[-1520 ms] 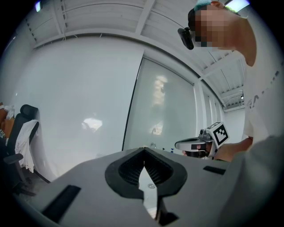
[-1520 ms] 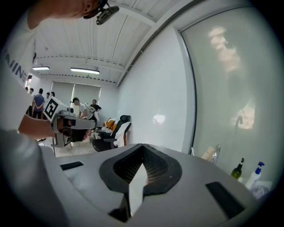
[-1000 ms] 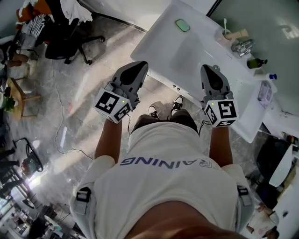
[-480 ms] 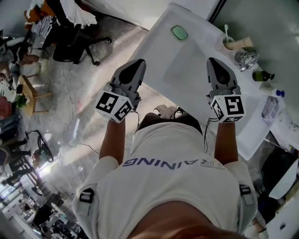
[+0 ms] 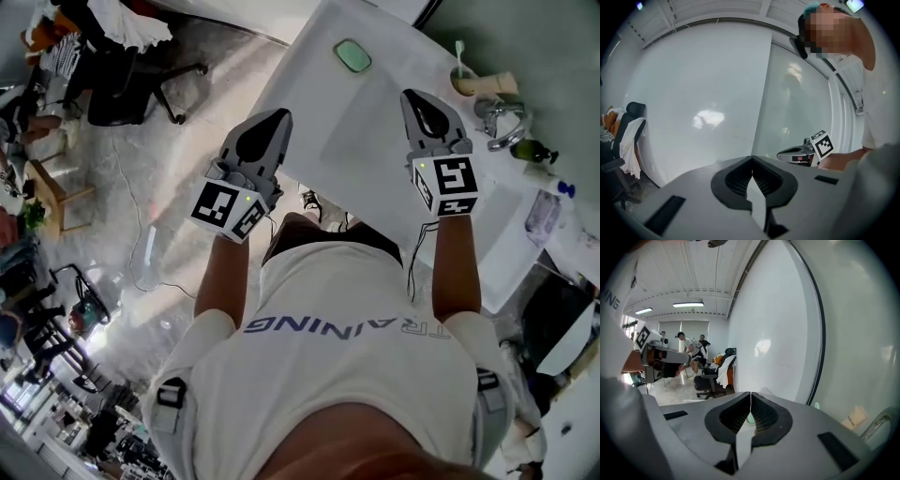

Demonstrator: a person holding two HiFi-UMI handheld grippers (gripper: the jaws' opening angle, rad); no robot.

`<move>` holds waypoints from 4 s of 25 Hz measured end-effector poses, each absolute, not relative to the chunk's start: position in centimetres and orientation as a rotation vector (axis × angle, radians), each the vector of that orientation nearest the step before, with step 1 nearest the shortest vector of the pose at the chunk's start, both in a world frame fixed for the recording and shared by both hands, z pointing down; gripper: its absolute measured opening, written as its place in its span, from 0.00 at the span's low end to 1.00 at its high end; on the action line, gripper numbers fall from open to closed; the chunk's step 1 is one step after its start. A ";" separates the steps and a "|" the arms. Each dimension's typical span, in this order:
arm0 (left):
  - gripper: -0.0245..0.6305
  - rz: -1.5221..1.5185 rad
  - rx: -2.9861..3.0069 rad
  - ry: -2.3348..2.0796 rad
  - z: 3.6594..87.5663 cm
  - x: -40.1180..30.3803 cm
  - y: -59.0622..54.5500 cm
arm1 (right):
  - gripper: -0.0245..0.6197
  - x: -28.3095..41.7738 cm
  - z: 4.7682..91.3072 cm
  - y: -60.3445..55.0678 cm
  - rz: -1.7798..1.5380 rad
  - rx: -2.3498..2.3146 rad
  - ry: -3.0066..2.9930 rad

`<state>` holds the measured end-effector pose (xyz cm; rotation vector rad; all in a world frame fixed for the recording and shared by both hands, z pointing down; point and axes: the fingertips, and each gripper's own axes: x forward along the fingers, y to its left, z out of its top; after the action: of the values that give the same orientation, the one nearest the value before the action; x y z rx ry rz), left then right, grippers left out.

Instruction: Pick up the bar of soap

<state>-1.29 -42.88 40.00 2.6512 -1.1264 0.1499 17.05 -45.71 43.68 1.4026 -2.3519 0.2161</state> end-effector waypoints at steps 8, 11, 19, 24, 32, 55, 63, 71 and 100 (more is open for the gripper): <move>0.05 0.180 2.618 -1.077 43.0 -4.4 -45.2 | 0.22 14.1 51.6 -53.7 0.307 1.256 -2.176; 0.05 0.190 2.588 -1.077 44.2 -5.7 -45.4 | 0.30 13.0 55.2 -56.1 0.359 1.213 -2.119; 0.05 0.193 2.520 -1.072 46.8 -7.5 -46.5 | 0.39 11.6 63.6 -59.4 0.436 1.084 -1.966; 0.05 0.179 2.480 -1.080 47.6 -8.1 -47.2 | 0.40 11.3 65.9 -59.9 0.491 1.050 -1.940; 0.05 0.188 2.456 -1.085 48.4 -8.2 -47.8 | 0.41 11.5 66.4 -60.9 0.469 1.087 -1.925; 0.05 0.167 2.503 -1.101 45.6 -7.5 -47.1 | 0.42 12.5 57.8 -59.2 0.474 1.367 -2.116; 0.05 0.131 2.552 -1.112 41.8 -6.1 -46.3 | 0.42 12.9 46.0 -54.4 0.389 1.528 -2.348; 0.05 0.067 2.685 -1.129 36.5 -4.8 -46.4 | 0.42 13.1 36.0 -49.1 0.278 1.593 -2.531; 0.05 -0.013 2.793 -1.169 30.3 -3.8 -42.6 | 0.42 14.5 27.8 -42.2 0.045 1.624 -2.578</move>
<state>-3.82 -42.64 30.28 2.7931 -1.1687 -0.0133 14.54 -42.22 27.77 1.6240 -2.5778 0.0452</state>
